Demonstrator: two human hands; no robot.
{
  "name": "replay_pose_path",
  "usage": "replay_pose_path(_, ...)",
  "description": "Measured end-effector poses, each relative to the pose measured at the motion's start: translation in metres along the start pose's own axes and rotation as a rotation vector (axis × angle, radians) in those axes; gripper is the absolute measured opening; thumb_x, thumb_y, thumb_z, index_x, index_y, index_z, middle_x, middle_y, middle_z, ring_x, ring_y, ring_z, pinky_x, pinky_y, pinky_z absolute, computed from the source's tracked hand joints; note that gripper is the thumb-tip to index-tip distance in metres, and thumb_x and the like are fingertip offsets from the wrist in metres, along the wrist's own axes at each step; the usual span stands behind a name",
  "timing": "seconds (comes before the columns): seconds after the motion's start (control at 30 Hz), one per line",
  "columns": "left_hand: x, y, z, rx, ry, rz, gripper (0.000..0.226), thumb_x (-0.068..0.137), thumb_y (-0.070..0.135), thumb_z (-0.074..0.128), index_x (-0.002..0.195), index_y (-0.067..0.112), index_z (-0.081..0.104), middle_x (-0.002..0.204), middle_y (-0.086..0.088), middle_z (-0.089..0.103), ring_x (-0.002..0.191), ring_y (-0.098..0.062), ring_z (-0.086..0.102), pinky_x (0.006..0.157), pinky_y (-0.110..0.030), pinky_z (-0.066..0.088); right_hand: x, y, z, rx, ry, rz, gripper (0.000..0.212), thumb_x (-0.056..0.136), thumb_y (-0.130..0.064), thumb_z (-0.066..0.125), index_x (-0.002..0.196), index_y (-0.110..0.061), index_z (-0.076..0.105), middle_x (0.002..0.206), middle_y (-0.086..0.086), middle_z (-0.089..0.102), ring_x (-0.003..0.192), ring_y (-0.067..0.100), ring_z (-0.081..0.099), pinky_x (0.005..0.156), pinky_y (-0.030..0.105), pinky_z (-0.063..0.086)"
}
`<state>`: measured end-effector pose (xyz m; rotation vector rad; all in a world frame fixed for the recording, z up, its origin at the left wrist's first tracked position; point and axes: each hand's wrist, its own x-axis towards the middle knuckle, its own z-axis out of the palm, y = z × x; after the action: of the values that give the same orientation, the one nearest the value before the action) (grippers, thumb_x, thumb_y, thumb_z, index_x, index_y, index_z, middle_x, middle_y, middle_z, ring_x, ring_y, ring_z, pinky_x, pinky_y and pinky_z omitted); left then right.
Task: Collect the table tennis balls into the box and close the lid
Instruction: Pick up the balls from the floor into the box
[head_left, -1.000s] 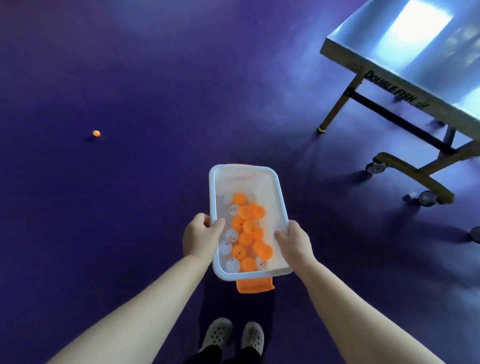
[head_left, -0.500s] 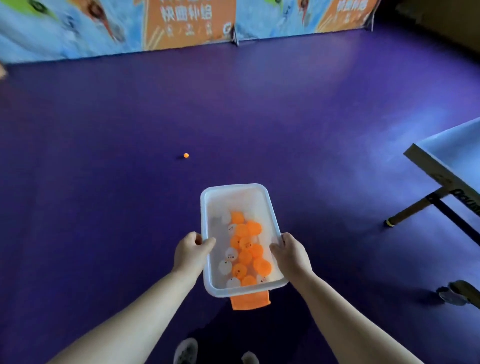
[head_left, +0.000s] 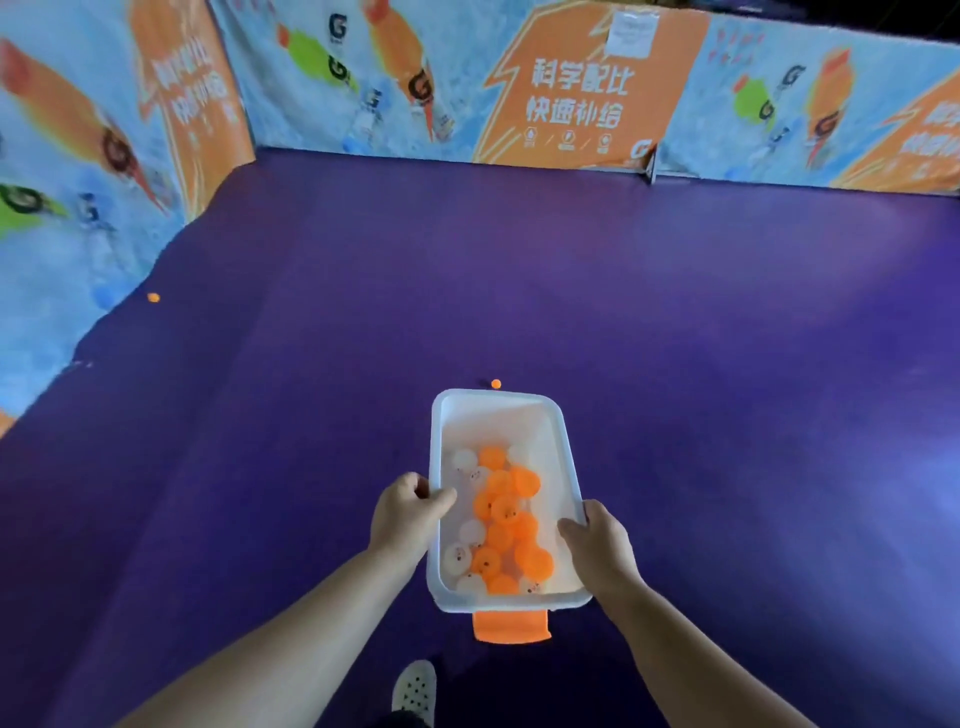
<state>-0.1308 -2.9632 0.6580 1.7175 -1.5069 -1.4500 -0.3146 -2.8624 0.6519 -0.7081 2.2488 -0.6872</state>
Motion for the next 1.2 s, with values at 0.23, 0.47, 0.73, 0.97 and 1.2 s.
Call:
replay_pose_path(0.23,0.121,0.069,-0.018,0.014,0.025,-0.026,0.028,0.079,0.024,0.063,0.062,0.019,0.041,0.058,0.006,0.044,0.052,-0.009,0.041,0.046,-0.022,0.030,0.109,-0.092,0.014,0.002,-0.013,-0.016,0.007,0.089,-0.016,0.050,0.092,-0.011,0.053,0.076,0.000,0.055,0.065,0.015,0.050,0.054,0.028,0.039)
replay_pose_path(0.47,0.229,0.121,0.045,0.001,-0.007,-0.044,0.028,0.077,0.026,0.064,0.062,0.017,0.042,0.058,0.004,0.046,0.053,-0.010,0.042,0.049,-0.025,0.032,0.232,-0.125,-0.018,-0.025,0.015,0.005,0.006,0.090,-0.015,0.048,0.092,-0.011,0.052,0.075,-0.003,0.053,0.063,0.013,0.047,0.052,0.028,0.036)
replay_pose_path(0.73,0.363,0.206,0.135,-0.046,-0.032,-0.088,0.024,0.084,0.035,0.059,0.073,0.015,0.050,0.068,0.000,0.053,0.061,-0.016,0.050,0.055,-0.031,0.042,0.414,-0.169,-0.084,-0.128,0.052,-0.027,0.010,0.090,-0.019,0.046,0.094,-0.012,0.051,0.073,-0.003,0.054,0.062,0.016,0.049,0.050,0.027,0.034)
replay_pose_path(0.97,0.477,0.246,0.172,-0.169,0.061,-0.168,0.006,0.089,0.018,0.053,0.091,0.016,0.057,0.085,0.002,0.063,0.090,-0.023,0.064,0.079,-0.046,0.056,0.561,-0.206,-0.123,-0.208,0.081,0.033,0.017,0.091,-0.017,0.045,0.104,-0.008,0.051,0.078,0.001,0.054,0.063,0.018,0.048,0.050,0.026,0.031)
replay_pose_path(1.2,0.623,0.253,0.183,-0.138,0.104,-0.266,0.008,0.089,0.013,0.050,0.090,0.014,0.058,0.081,0.000,0.064,0.088,-0.028,0.066,0.081,-0.049,0.056,0.702,-0.235,-0.107,-0.258,0.110,0.141,0.026,0.093,-0.017,0.047,0.114,-0.004,0.054,0.089,0.006,0.055,0.078,0.028,0.050,0.066,0.032,0.036)
